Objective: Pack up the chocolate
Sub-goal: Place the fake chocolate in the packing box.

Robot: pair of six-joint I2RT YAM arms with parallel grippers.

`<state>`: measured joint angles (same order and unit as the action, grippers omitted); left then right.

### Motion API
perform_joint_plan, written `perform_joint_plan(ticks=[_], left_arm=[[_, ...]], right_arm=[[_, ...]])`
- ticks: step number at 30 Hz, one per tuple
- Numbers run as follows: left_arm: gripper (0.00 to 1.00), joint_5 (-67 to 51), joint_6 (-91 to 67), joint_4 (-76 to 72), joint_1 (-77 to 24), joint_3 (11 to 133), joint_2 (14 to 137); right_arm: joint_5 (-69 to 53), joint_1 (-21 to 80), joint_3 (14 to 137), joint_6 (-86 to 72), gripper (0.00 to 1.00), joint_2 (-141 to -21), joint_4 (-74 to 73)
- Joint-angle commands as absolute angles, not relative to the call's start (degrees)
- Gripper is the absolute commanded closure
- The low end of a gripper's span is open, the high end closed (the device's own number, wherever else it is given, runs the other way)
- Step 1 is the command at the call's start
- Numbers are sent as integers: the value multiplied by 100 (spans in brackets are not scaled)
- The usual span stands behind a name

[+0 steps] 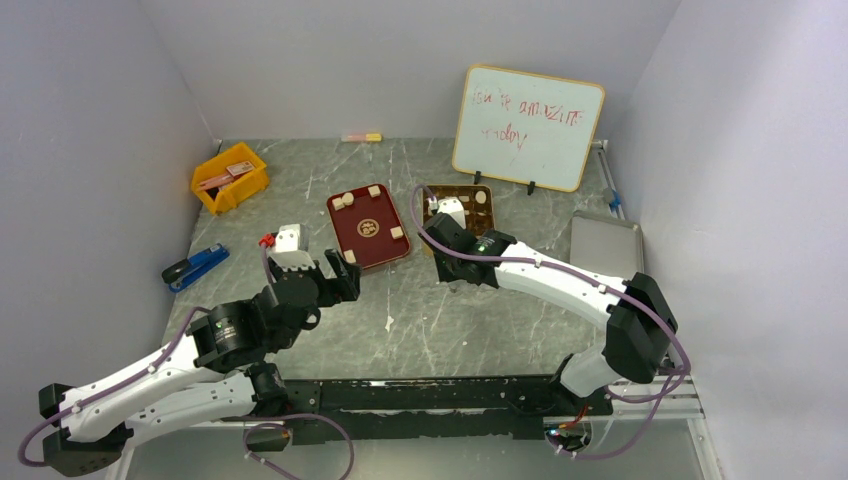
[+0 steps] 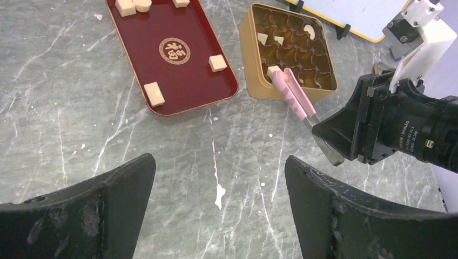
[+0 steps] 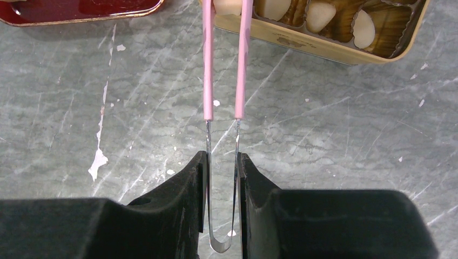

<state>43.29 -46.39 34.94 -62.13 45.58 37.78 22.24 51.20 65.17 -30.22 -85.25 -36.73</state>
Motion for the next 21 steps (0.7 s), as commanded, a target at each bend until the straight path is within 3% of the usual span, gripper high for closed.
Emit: perform_joint_plan(ticks=[1, 21], left_arm=[[6, 4282, -4746, 3367, -6240, 4553, 3818], [7, 4228, -4739, 3294, -6240, 4605, 3929]], right_arm=[[2353, 5142, 6532, -3093, 76, -8421, -3454], [2366, 5133, 6468, -3093, 71, -8394, -3412]])
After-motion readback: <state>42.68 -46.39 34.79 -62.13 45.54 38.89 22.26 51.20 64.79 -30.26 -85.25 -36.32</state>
